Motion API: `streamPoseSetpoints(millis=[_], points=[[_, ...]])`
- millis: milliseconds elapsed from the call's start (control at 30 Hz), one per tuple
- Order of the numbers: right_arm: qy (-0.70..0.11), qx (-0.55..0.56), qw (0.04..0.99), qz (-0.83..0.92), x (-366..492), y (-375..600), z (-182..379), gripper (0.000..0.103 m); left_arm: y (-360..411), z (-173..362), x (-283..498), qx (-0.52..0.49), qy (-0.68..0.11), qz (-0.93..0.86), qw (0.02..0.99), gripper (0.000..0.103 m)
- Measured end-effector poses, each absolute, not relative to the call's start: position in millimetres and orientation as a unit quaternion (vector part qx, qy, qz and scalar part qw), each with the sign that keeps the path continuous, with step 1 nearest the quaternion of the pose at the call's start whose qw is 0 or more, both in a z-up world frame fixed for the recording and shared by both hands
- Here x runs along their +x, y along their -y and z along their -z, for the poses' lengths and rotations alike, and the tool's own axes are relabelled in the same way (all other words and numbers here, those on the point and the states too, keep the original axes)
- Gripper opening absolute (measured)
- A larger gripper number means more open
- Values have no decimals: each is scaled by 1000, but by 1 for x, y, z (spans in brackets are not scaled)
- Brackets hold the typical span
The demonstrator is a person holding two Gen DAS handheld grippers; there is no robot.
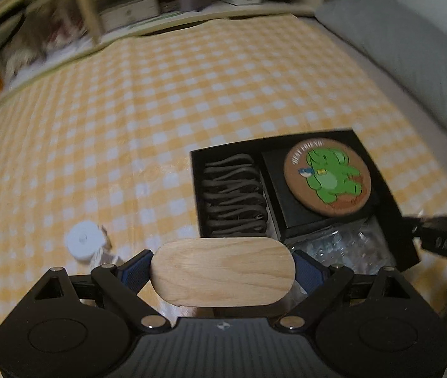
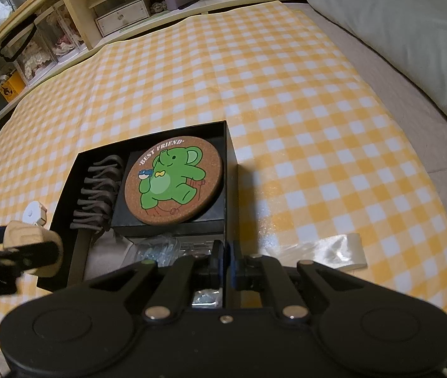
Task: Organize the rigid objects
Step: 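Carry the wooden block into the tray beside the spring and release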
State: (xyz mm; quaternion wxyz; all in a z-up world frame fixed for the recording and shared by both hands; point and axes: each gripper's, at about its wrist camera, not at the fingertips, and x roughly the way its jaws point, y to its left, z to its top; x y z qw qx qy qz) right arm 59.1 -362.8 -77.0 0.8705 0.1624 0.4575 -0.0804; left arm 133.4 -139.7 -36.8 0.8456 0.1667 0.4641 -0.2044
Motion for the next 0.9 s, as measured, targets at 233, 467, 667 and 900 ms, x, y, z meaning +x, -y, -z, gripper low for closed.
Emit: streamPoseSetpoints(millis=[233,467,667,900], points=[[-458,167,869,80,59,364,77,5,174,55,128,276,-451,172,831,93],[-458,173,869,79,57,363,77,5,193,65,118,288,-454,166,827,93],[-458,180,867,78,58,365,77,6,180,61,118,230,-494,185,818,99],[-458,180,867,78,58,365,77,6,147,41,132,159,-488,185,838,78]])
